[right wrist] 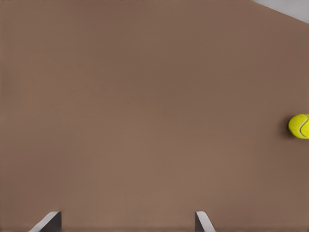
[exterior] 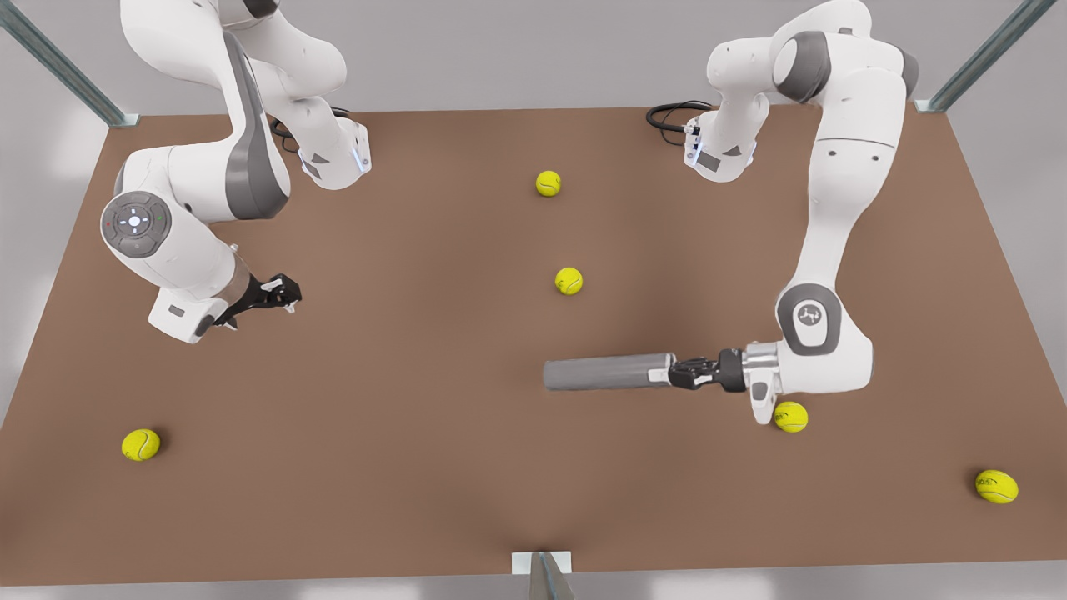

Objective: Put the tennis tube upright

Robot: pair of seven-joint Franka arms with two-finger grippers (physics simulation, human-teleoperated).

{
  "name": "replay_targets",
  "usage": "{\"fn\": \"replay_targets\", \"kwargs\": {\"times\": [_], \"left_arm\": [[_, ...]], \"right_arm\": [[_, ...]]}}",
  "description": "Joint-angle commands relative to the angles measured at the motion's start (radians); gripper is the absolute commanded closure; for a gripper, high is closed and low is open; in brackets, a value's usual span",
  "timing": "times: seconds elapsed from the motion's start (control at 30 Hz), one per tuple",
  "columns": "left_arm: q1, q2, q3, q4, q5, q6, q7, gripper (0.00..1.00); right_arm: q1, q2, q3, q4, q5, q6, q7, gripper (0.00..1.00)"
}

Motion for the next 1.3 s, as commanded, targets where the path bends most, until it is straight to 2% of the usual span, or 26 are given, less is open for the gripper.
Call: {"fn": "replay_targets", "kwargs": {"times": [0.0,0.77,1.1,1.27], "left_arm": [[0.000,-0.001,0.000,0.000,0.052,0.000,-0.004,0.79],[0.009,-0.217,0.008,0.046,0.663,-0.100,-0.240,0.79],[-0.015,-0.225,-0.005,0.046,1.025,-0.097,-0.240,0.79],[-0.020,-0.165,-0.003,0.046,1.077,-0.085,-0.242,0.79]], "right_arm": [[0.000,0.000,0.000,0.000,0.000,0.000,0.000,0.00],[0.002,0.006,0.000,0.002,0.000,-0.006,0.002,0.00],[0.002,0.006,0.000,0.000,0.000,-0.012,0.000,0.00],[0.002,0.006,0.000,0.000,0.000,-0.012,0.000,0.00]]}}
